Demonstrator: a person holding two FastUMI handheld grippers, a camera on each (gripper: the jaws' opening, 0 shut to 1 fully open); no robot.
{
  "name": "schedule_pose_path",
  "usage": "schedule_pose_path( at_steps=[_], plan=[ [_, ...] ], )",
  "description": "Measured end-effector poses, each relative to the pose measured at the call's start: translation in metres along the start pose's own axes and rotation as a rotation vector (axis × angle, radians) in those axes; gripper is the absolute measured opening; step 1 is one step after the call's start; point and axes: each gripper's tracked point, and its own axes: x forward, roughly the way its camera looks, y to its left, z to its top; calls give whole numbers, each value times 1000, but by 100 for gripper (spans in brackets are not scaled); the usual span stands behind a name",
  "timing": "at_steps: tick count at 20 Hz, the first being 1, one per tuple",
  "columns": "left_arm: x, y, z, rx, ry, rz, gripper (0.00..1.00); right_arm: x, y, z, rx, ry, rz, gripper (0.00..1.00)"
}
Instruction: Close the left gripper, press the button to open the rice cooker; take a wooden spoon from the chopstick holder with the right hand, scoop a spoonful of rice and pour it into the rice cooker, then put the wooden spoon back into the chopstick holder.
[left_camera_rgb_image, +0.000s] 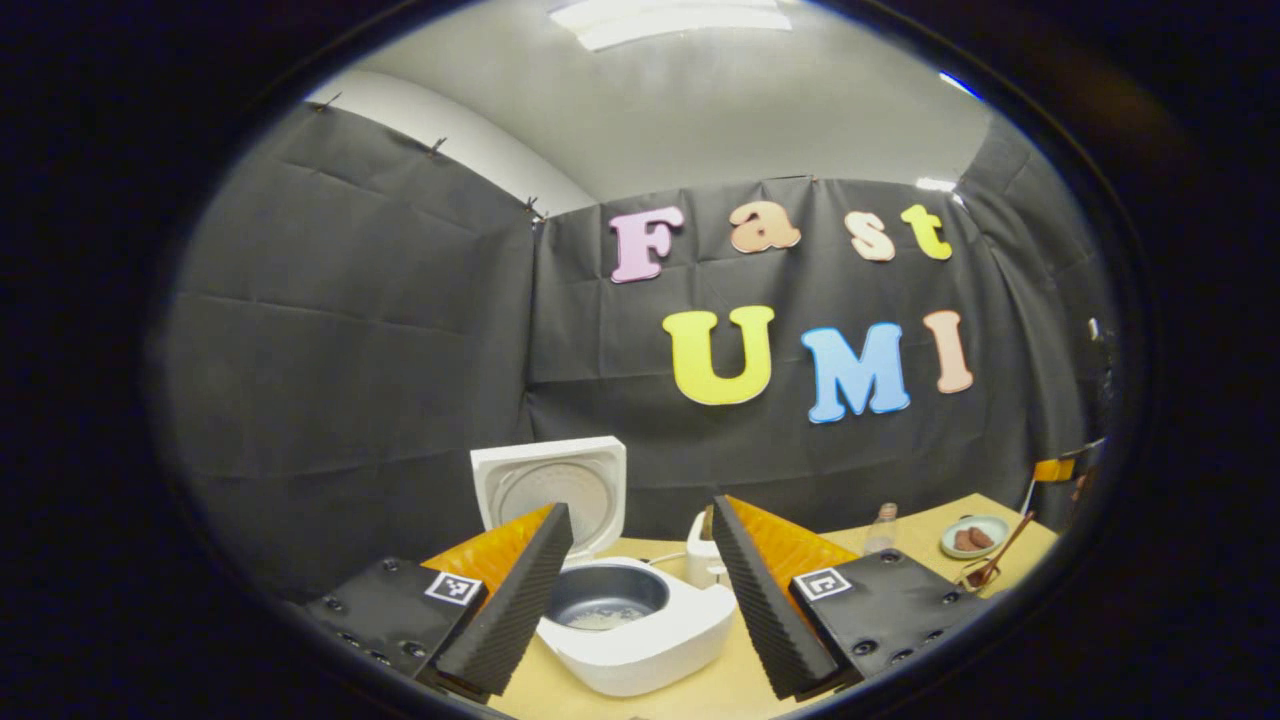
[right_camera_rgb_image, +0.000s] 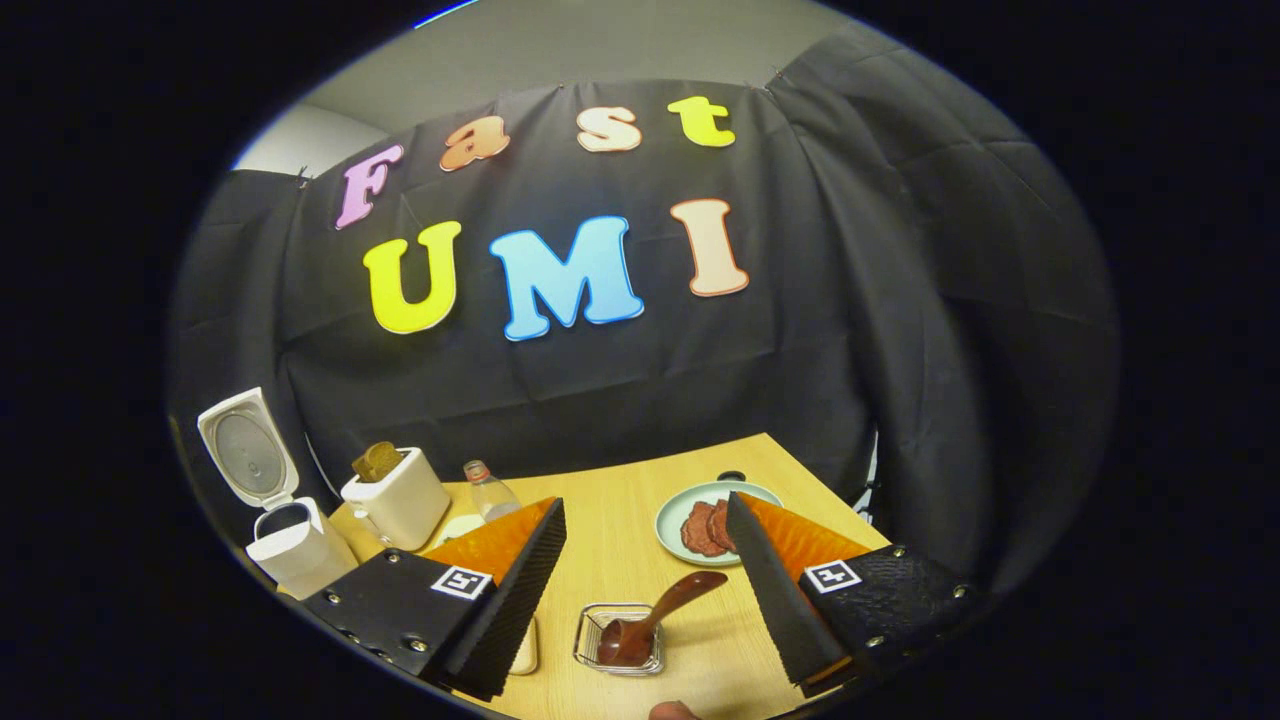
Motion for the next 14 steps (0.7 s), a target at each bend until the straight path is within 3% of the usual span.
schedule_pose_path(
  at_steps=[7, 14],
  plan=[
    [75, 40, 10, -21, 11, 53, 97, -25, 12, 18, -61, -51, -34, 98],
    [158, 77, 26, -34, -8, 91, 98, -45, 13, 10, -70, -49, -93, 98]
  ],
)
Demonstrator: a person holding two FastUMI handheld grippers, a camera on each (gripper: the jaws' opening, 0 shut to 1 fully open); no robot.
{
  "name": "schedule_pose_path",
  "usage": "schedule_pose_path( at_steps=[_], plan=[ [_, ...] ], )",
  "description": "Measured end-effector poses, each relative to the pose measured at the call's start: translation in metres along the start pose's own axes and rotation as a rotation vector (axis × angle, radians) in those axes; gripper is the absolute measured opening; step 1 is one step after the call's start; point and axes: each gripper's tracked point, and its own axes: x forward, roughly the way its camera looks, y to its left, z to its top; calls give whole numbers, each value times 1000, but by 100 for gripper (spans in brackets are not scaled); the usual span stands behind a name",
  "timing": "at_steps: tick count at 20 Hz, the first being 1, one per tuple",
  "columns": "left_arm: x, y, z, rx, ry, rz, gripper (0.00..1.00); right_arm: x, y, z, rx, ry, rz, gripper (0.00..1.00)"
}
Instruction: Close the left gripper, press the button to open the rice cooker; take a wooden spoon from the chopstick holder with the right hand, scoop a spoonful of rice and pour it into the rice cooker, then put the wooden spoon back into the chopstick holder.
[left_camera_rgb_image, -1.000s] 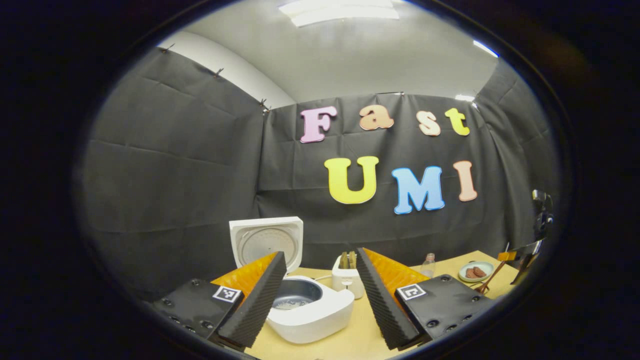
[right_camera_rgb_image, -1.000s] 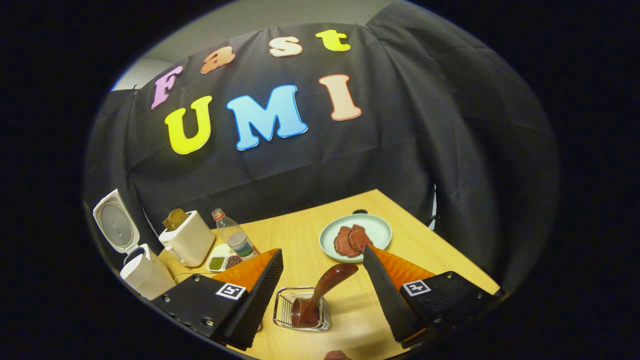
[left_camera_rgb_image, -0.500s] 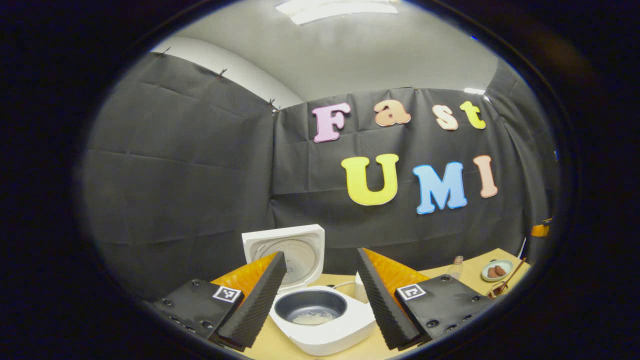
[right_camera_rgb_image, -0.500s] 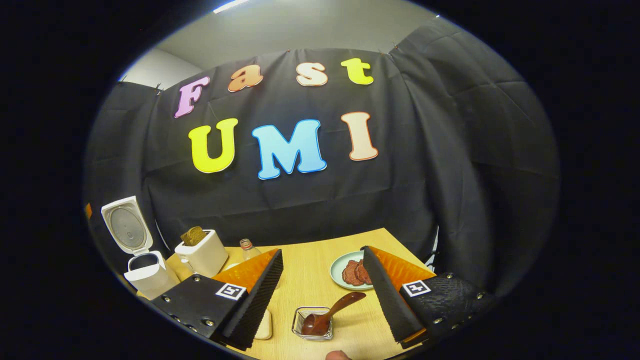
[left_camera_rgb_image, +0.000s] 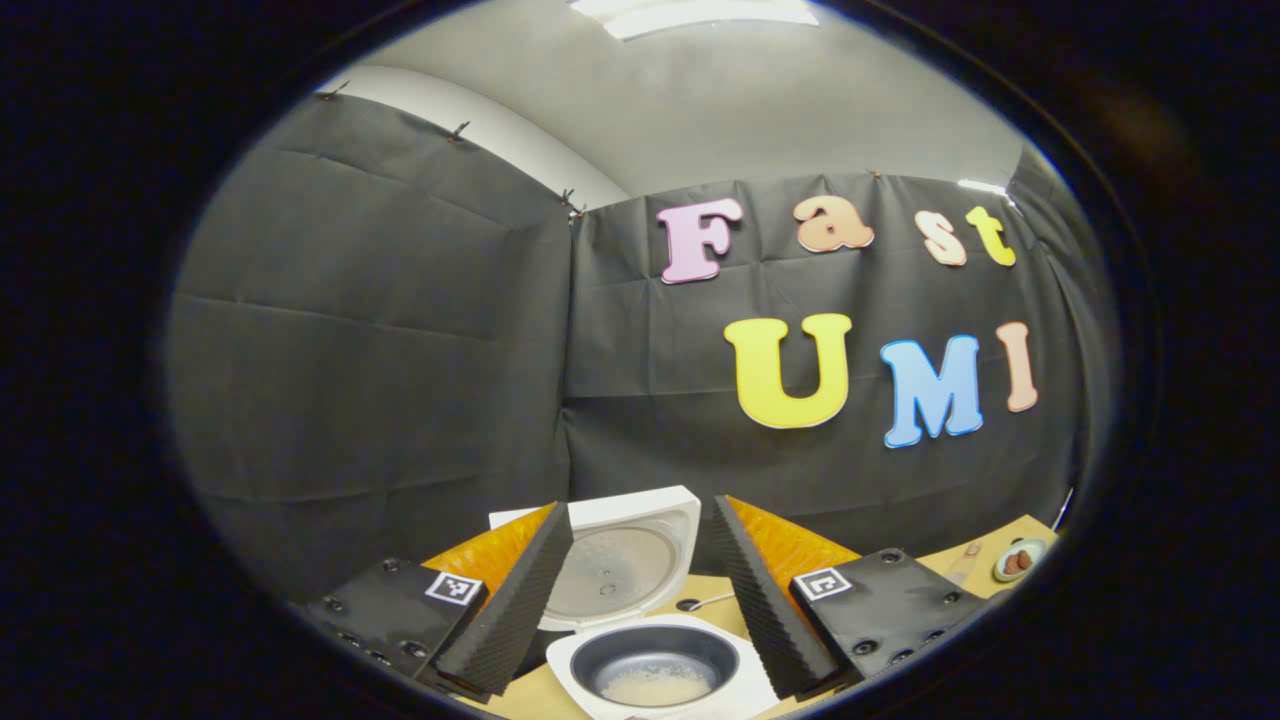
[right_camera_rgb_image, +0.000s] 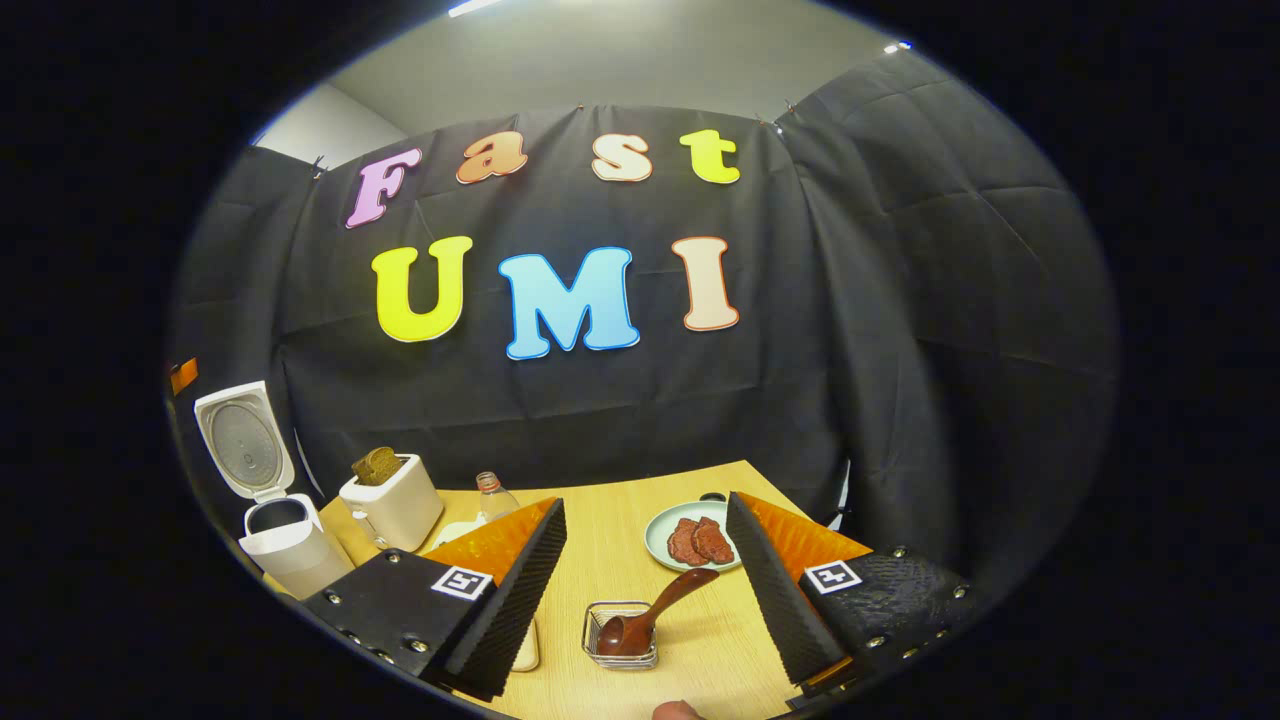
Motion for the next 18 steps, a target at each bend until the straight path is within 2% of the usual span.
schedule_pose_path(
  at_steps=[7, 13, 18],
  plan=[
    [83, 26, -6, -10, 15, 36, 96, -18, -1, -8, 5, 5, -61, 98],
    [154, 40, -32, -45, 91, 49, 98, -30, 3, -16, -19, 6, -94, 98],
    [201, 51, -58, -25, 166, 84, 98, -38, 0, -28, -18, 25, -116, 98]
  ],
)
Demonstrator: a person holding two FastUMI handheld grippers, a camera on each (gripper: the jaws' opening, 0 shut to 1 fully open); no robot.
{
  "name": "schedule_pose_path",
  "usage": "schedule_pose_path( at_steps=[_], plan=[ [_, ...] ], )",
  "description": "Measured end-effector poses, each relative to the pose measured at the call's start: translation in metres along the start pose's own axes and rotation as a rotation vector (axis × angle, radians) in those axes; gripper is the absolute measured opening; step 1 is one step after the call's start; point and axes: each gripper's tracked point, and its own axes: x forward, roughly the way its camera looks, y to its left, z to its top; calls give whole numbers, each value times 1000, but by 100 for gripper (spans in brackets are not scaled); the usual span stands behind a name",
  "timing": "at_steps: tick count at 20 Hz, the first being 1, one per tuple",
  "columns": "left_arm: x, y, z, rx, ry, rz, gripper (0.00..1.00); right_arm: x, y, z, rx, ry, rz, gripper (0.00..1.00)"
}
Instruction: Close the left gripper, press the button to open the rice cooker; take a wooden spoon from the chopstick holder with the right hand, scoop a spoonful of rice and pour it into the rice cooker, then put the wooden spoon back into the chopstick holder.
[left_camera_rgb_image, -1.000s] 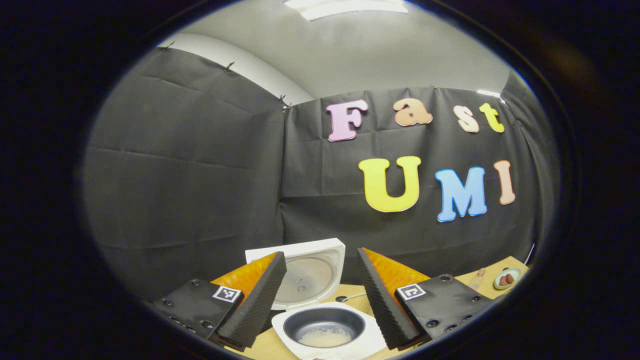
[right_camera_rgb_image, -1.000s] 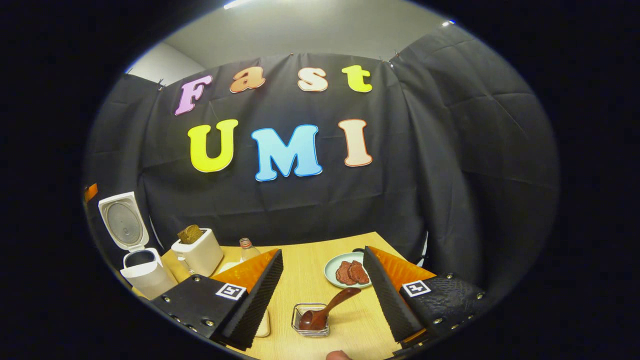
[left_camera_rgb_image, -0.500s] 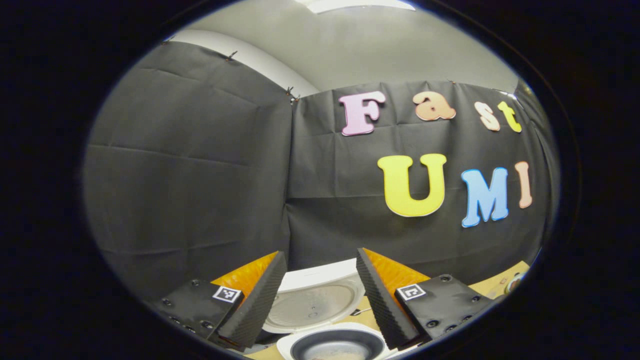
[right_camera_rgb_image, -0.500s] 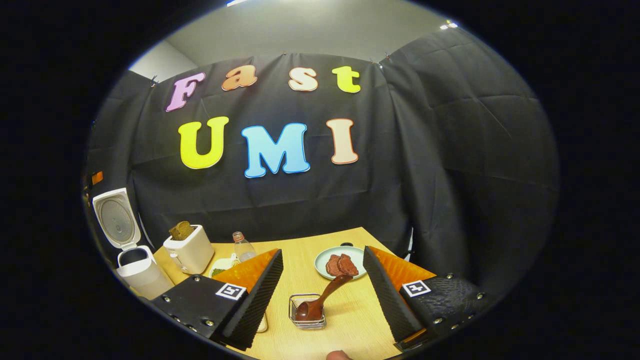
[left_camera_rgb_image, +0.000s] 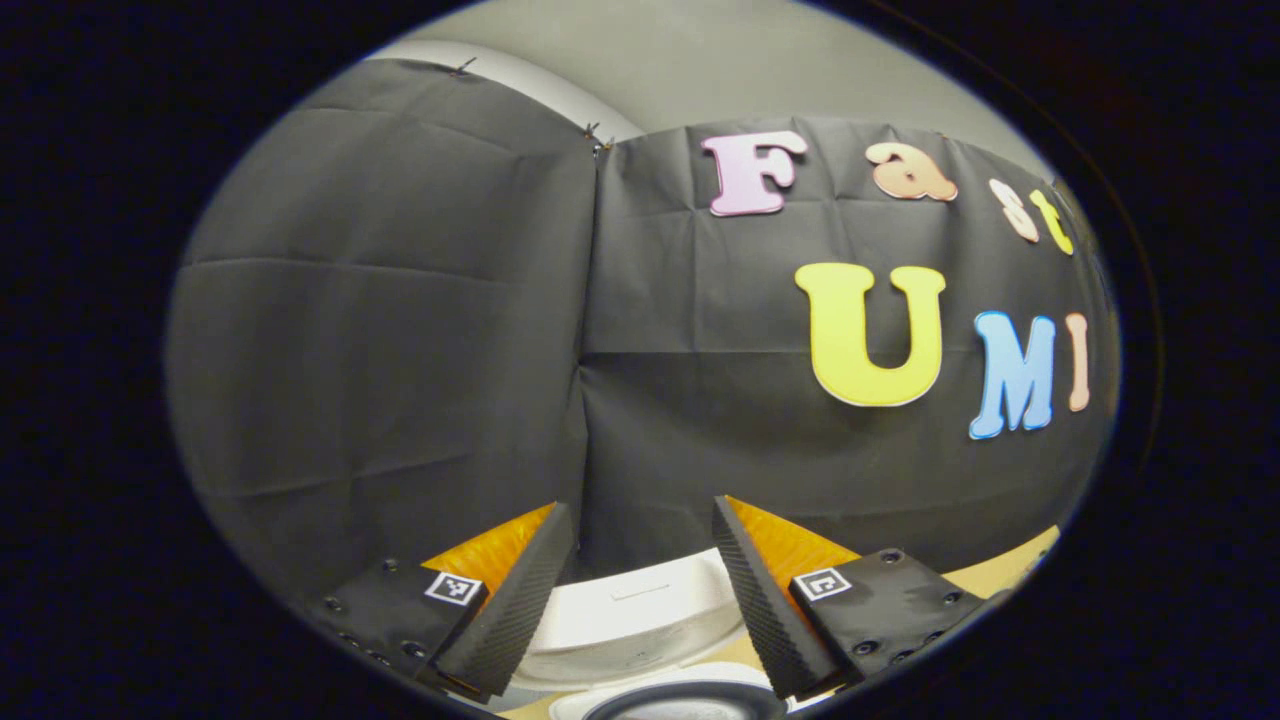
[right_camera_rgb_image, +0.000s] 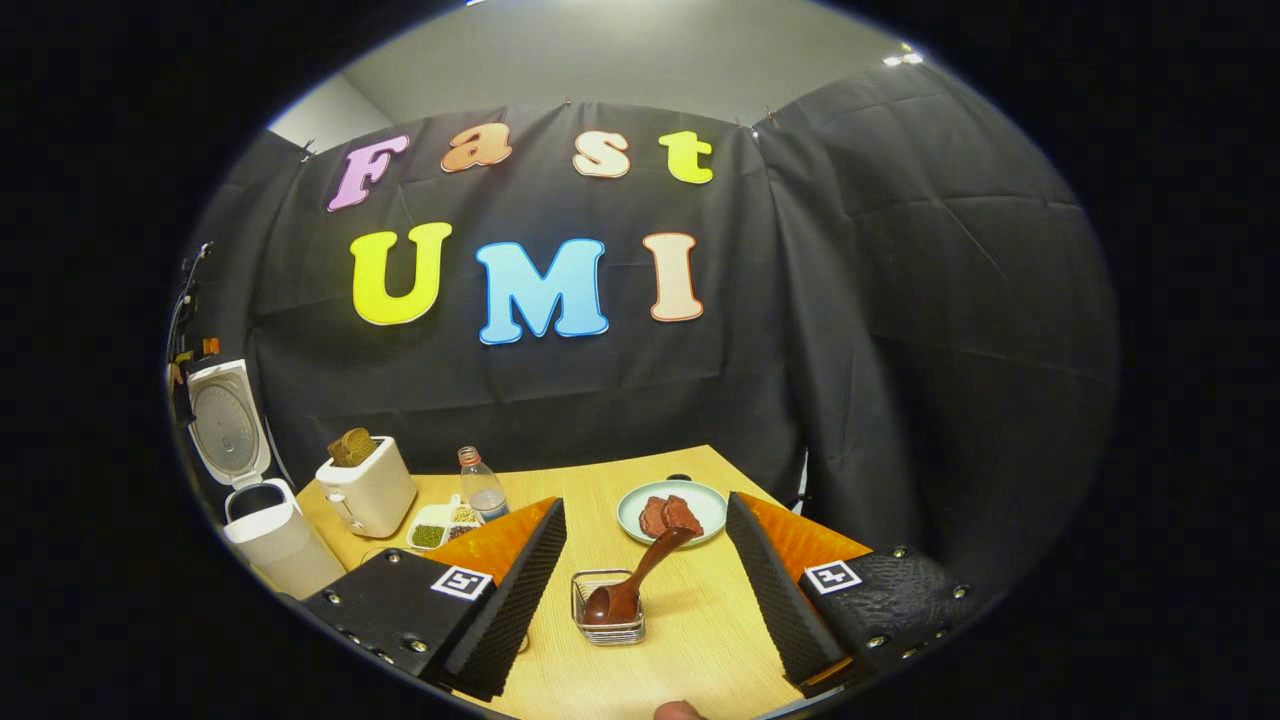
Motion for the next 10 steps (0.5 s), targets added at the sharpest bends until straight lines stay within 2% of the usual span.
schedule_pose_path(
  at_steps=[4, 9, 10],
  plan=[
    [19, 6, -22, -8, 77, 31, 98, -5, -8, -2, -14, 6, -12, 98],
    [8, 2, -24, -24, 73, 32, 99, -6, -10, 3, -11, -6, 7, 98],
    [6, 2, -24, -29, 76, 33, 97, -6, -10, 5, -13, -9, 15, 98]
  ],
)
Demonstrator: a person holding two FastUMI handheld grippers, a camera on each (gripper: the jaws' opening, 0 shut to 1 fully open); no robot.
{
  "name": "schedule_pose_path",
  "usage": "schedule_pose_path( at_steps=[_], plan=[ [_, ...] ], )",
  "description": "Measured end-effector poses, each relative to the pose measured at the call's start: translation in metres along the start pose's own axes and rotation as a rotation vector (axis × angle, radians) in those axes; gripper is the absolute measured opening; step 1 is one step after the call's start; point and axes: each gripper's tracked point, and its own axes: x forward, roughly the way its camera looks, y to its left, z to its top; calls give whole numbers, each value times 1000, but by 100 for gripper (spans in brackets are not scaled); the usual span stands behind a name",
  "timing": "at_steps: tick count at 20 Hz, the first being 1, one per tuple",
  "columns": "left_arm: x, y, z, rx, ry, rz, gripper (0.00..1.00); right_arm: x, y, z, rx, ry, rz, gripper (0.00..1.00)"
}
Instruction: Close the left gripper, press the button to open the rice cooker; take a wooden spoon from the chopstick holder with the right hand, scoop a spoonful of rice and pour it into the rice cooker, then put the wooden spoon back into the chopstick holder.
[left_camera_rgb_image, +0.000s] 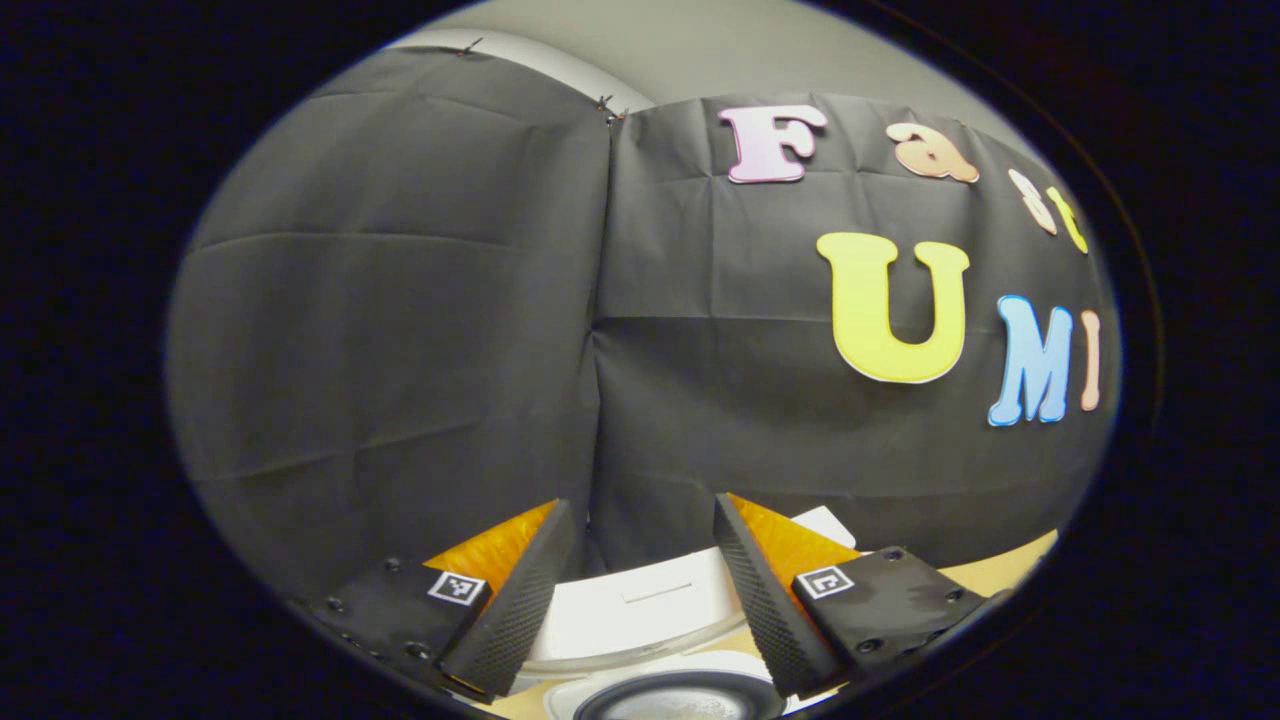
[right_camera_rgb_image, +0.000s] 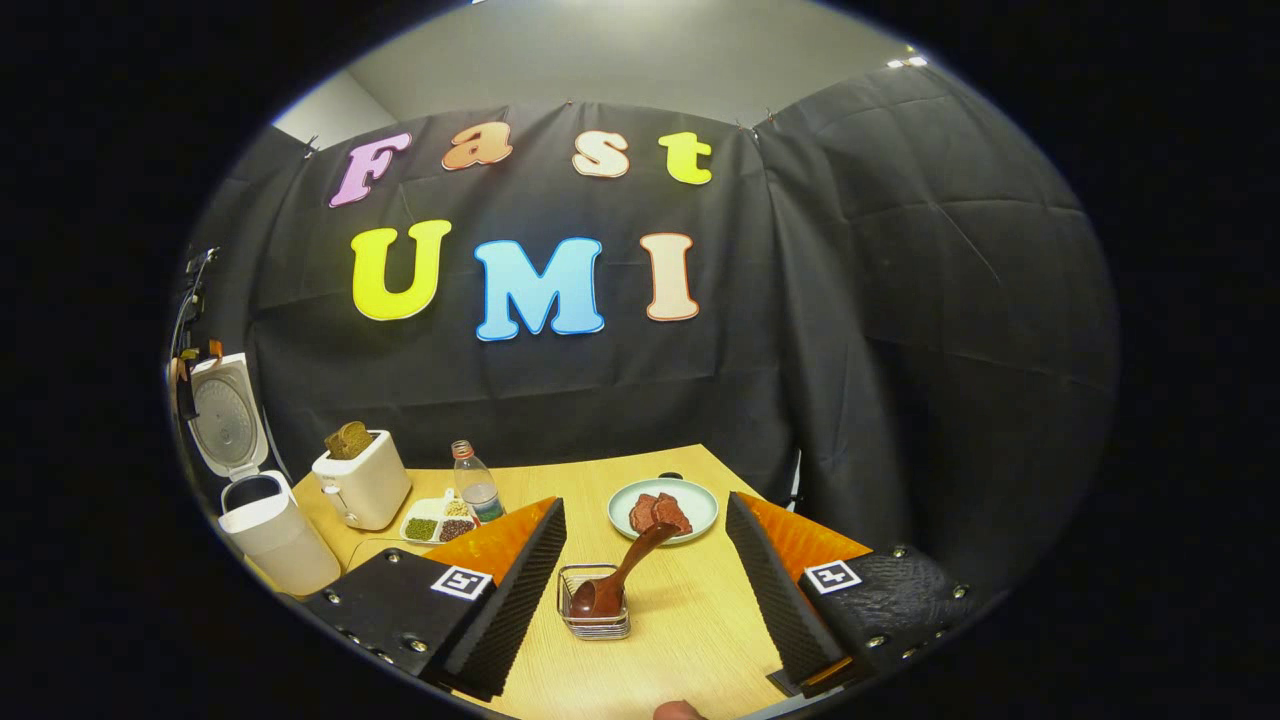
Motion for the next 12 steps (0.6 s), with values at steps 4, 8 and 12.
schedule_pose_path(
  at_steps=[4, 8, 12],
  plan=[
    [-19, -7, -5, 1, 7, 7, 96, 0, -3, 10, -32, -17, 29, 98],
    [-38, -19, -14, 2, 15, 14, 97, 1, -10, 18, -54, -30, 57, 98],
    [-60, -28, -27, -1, 34, 17, 97, 2, -27, 24, -76, -50, 67, 98]
  ],
)
